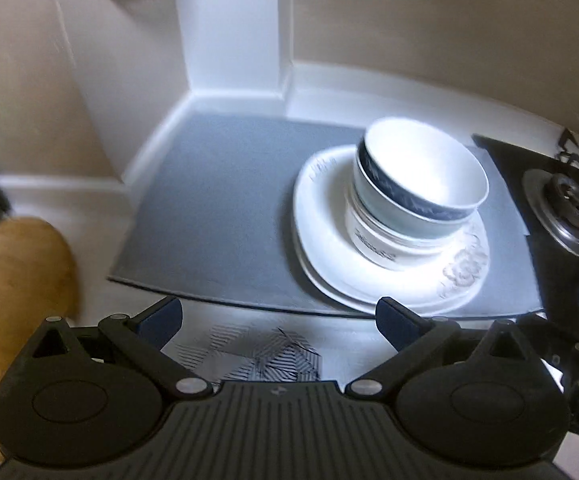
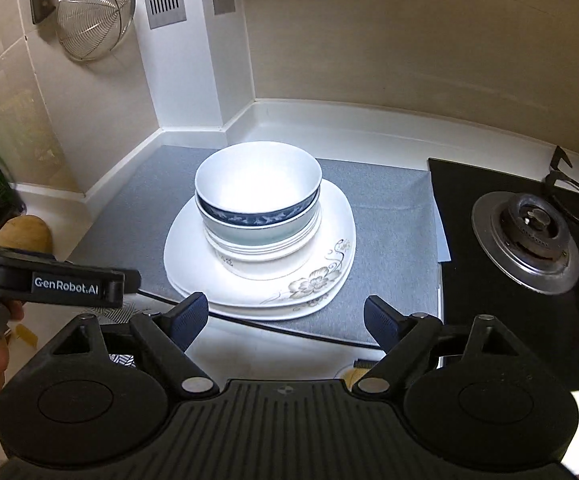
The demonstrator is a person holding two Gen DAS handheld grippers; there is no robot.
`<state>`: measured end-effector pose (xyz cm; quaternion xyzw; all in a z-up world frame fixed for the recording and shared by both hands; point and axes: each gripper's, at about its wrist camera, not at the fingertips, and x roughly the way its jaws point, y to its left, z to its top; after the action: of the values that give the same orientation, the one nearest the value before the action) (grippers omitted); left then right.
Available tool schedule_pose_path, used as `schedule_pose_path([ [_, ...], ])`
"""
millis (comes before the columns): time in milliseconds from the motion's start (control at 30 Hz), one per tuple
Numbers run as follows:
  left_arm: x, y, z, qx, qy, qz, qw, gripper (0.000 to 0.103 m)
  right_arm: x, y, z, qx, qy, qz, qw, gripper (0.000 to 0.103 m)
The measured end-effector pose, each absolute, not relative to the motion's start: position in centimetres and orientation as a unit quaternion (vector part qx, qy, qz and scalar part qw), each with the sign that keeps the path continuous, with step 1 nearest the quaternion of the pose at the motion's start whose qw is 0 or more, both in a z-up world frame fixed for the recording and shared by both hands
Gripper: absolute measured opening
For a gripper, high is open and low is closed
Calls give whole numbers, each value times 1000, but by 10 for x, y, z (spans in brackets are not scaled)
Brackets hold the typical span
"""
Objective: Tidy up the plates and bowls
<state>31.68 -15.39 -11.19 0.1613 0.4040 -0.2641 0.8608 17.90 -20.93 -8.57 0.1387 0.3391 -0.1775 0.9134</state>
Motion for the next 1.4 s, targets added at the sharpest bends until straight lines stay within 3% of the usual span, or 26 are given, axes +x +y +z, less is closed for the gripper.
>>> schedule_pose_path([
  [1400, 291, -160, -103, 203, 394, -294, 847, 103, 156, -199, -81, 141, 330, -180, 916, 87],
])
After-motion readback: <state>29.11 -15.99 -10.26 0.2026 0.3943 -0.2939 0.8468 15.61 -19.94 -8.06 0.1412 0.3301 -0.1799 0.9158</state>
